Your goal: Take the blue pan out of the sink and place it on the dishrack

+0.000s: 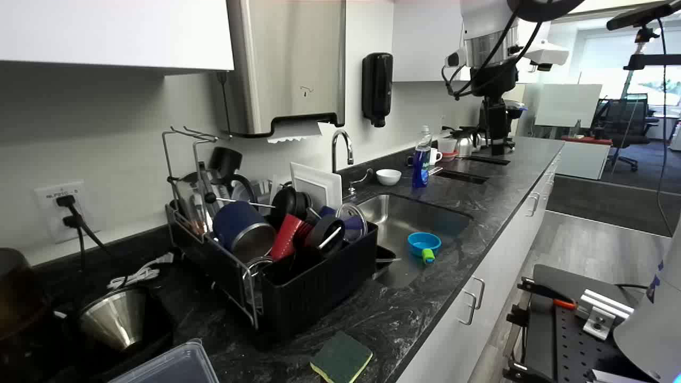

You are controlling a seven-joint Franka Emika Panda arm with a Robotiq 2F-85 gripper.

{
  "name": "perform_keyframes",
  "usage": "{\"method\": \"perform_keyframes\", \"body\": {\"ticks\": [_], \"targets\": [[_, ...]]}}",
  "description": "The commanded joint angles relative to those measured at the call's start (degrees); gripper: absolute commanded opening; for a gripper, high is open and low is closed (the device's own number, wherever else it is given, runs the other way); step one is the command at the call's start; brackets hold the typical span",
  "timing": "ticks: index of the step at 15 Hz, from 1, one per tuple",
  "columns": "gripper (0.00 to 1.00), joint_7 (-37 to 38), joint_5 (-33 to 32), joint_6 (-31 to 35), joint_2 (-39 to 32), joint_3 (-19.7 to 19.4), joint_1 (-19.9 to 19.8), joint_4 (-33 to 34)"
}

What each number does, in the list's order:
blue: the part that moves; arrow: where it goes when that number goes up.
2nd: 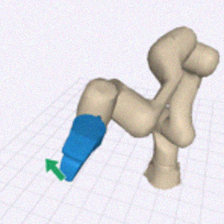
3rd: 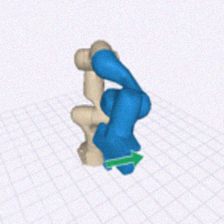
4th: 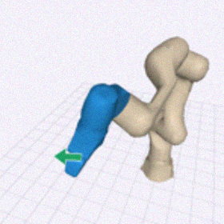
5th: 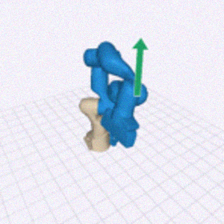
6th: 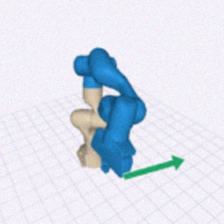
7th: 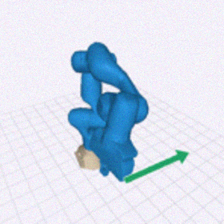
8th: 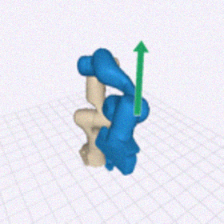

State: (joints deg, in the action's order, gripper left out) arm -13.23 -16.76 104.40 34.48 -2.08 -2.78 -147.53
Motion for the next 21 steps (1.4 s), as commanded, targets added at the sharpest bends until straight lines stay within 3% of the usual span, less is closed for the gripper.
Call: {"method": "perform_keyframes", "body": {"ticks": [1, 17, 21], "targets": [[1.00, 0.34, -0.32, -0.21, -0.01, -0.66, 0.79, 0.10], [1.00, 0.34, -0.32, -0.21, -0.01, -0.66, 0.79, 0.10], [1.00, 0.29, -0.90, 2.52, -3.50, -1.43, 0.48, -0.01]]}}
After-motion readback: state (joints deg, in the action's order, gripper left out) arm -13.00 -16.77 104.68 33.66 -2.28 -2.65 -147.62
